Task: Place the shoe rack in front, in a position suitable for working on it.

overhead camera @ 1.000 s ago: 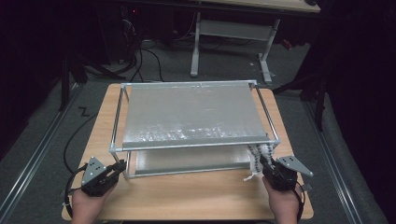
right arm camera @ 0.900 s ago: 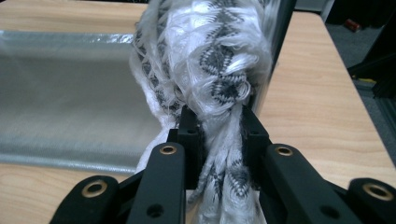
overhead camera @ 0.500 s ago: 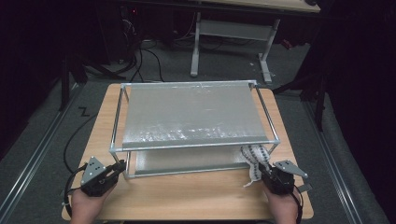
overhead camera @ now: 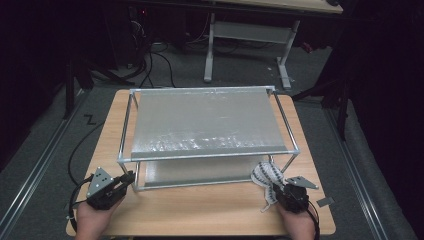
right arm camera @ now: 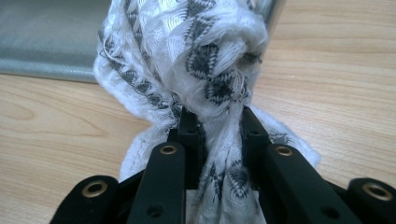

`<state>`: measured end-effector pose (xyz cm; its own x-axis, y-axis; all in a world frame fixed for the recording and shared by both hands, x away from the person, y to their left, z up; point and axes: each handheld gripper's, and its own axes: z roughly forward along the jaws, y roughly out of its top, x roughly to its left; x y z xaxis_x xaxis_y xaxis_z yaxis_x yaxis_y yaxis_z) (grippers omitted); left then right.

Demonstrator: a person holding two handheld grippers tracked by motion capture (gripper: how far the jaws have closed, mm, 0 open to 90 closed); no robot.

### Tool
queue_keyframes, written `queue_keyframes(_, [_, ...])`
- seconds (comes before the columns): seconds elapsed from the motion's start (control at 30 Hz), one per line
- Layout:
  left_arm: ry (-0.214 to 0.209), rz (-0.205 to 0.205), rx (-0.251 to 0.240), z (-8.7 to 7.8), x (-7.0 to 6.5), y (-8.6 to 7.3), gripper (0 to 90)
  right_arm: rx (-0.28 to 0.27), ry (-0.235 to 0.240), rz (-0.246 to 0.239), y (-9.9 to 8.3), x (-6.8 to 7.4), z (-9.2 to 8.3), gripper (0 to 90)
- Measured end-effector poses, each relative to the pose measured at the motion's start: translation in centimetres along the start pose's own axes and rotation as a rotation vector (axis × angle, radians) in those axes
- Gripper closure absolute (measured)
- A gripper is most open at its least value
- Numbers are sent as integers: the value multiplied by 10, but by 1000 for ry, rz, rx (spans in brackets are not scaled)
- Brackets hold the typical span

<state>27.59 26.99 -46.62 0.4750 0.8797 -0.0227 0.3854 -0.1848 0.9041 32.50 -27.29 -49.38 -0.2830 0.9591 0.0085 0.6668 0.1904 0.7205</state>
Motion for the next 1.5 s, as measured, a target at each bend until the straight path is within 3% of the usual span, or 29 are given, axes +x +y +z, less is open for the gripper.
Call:
queue_keyframes(0.17, [-1, 3, 1, 0, 0, 0, 806, -2, -4, -7, 0, 1, 1, 763])
queue_keyframes(0.33, [-2, 5, -2, 0, 0, 0, 806, -41, 16, 13, 3, 3, -8, 763])
queue_keyframes(0.6, [8, 14, 6, -2, -1, 0, 806, -171, 29, 52, 18, 4, -30, 762])
queue_keyframes(1.03, [9, 17, 6, -4, 0, -1, 806, -367, 41, 54, 47, 7, -72, 760])
queue_keyframes(1.27, [10, 15, 6, -4, 0, -1, 806, -368, 42, 55, 47, 6, -73, 761])
queue_keyframes(1.5, [8, 12, -1, -4, 0, -2, 806, -325, 41, 58, 40, 5, -63, 763])
